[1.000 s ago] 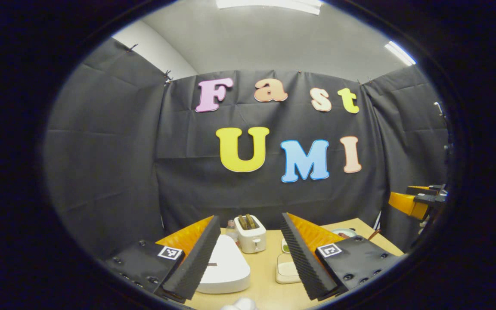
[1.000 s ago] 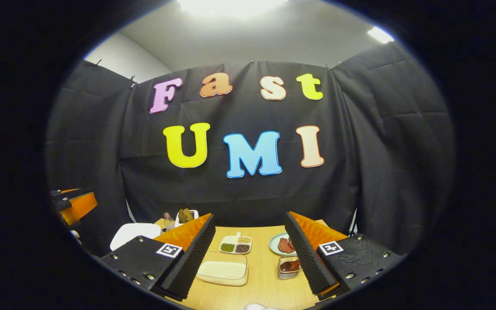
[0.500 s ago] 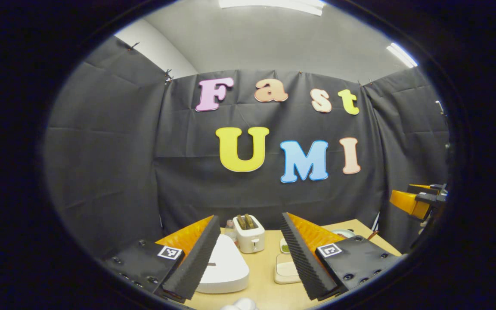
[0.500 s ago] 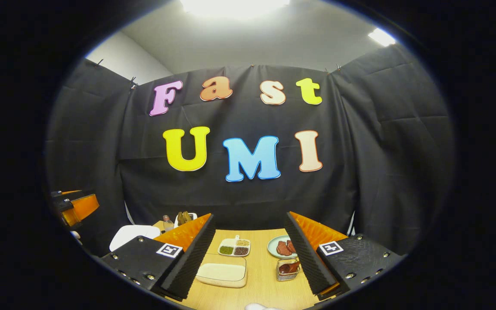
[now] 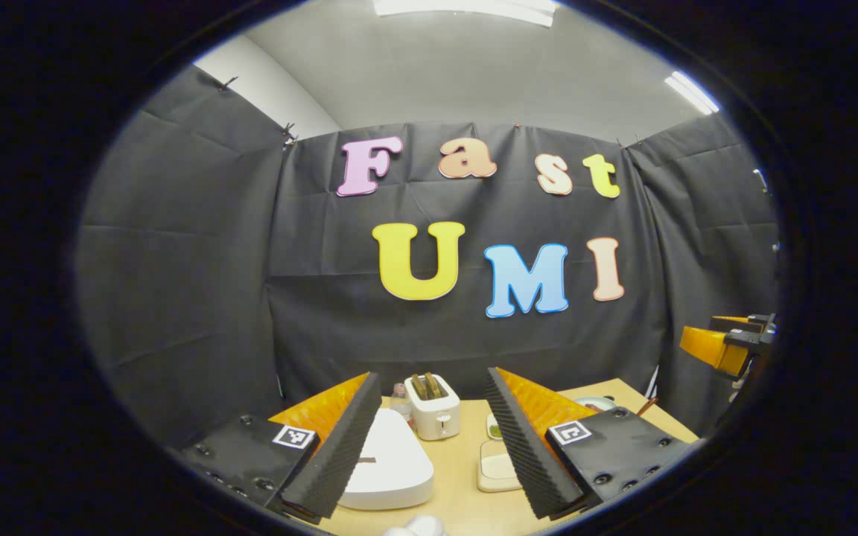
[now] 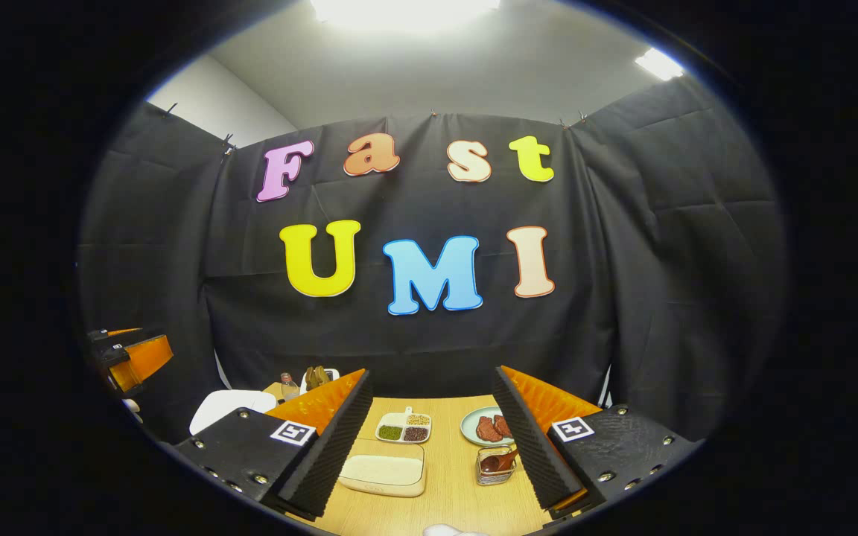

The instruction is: Close the left gripper, press the button to open the rice cooker; take a wooden spoon from the chopstick holder with the right hand, scoop a spoonful of rice and pour it into the rice cooker, then put the wooden spoon back into the chopstick holder.

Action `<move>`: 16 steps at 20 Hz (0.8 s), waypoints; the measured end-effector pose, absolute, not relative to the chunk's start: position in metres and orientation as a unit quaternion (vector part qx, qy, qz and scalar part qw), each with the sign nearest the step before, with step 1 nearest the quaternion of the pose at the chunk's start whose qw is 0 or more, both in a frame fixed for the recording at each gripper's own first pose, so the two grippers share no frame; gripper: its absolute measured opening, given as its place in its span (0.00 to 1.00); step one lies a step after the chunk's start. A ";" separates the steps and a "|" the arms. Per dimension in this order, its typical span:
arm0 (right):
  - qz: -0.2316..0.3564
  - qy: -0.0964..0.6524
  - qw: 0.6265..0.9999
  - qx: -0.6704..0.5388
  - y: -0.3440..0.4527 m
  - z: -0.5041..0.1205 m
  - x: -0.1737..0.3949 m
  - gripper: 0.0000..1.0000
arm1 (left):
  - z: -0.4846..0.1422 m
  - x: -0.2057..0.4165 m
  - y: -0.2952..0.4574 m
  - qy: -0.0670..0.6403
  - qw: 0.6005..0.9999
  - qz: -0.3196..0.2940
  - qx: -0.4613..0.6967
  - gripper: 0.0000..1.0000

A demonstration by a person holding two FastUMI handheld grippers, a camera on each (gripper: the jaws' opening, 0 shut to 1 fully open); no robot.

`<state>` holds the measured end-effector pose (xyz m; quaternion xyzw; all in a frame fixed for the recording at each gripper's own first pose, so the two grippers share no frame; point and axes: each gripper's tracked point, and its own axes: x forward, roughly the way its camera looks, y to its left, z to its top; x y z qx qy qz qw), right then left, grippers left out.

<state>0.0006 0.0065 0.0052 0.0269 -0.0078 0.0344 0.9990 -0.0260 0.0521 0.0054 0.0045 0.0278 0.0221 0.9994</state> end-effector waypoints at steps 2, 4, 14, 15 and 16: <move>0.035 -0.008 0.999 0.027 0.006 0.006 0.000 0.99 | 0.008 -0.026 0.050 0.024 0.999 0.022 0.010 1.00; 0.035 -0.012 0.999 0.024 0.006 0.008 0.000 0.99 | 0.010 -0.027 0.049 0.022 0.999 0.022 0.012 1.00; 0.036 -0.014 0.999 0.027 0.004 0.013 -0.002 0.99 | 0.009 -0.025 0.047 0.024 0.999 0.023 0.011 1.00; 0.035 -0.015 0.999 0.027 0.004 0.014 -0.001 0.99 | 0.009 -0.024 0.046 0.024 0.999 0.021 0.011 1.00; 0.035 -0.014 0.999 0.026 0.004 0.014 -0.001 0.99 | 0.009 -0.024 0.046 0.025 0.999 0.022 0.011 1.00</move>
